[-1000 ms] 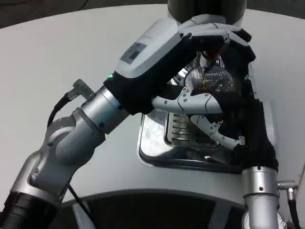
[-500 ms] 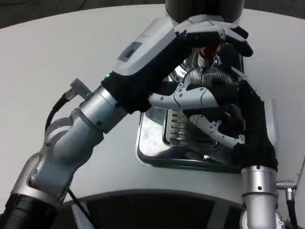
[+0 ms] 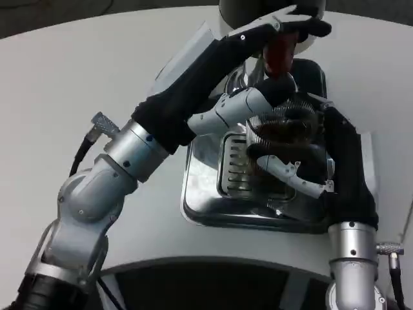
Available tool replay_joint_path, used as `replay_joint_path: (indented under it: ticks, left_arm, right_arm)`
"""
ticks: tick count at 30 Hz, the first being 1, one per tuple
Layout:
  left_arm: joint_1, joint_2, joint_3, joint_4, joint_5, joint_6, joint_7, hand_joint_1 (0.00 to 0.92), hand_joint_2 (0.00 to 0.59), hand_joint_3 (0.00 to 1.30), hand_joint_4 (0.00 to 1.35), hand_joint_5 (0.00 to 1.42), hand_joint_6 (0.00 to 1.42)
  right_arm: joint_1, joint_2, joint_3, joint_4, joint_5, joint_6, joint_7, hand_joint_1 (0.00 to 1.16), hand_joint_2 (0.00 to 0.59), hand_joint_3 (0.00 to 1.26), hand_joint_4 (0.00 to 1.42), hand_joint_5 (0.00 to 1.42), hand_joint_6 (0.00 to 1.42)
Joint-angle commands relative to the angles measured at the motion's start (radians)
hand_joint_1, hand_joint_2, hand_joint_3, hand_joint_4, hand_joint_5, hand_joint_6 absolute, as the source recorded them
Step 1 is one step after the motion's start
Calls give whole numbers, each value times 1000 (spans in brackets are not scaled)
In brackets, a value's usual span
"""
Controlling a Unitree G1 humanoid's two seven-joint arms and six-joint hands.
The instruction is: Grasp the cup under the faucet to collect the drink, then remove the cup.
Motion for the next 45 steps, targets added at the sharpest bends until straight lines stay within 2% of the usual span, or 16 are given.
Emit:
replay_joint_path:
  ticks: [1, 10, 25, 45]
  left_arm:
    - [40, -9, 15, 3, -17, 47, -26, 24, 86, 145, 101, 187, 74]
    - [57, -19, 34, -43, -38, 72, -39, 24, 86, 122, 89, 176, 71]
    - [117, -13, 84, -162, -75, 131, -58, 22, 83, 118, 86, 171, 69]
    - [142, -6, 109, -275, -89, 184, -60, 18, 71, 109, 66, 149, 59]
  right_arm:
    - [5, -2, -7, -24, -2, 11, -14, 972, 177, 489, 642, 664, 518]
    - [21, -14, -6, -77, -9, 26, -7, 1015, 174, 583, 722, 771, 627]
    - [51, -6, 0, -135, 0, 37, 9, 1027, 159, 707, 806, 923, 828]
    - [161, 32, 58, -275, 8, 56, 77, 1032, 147, 735, 828, 950, 885]
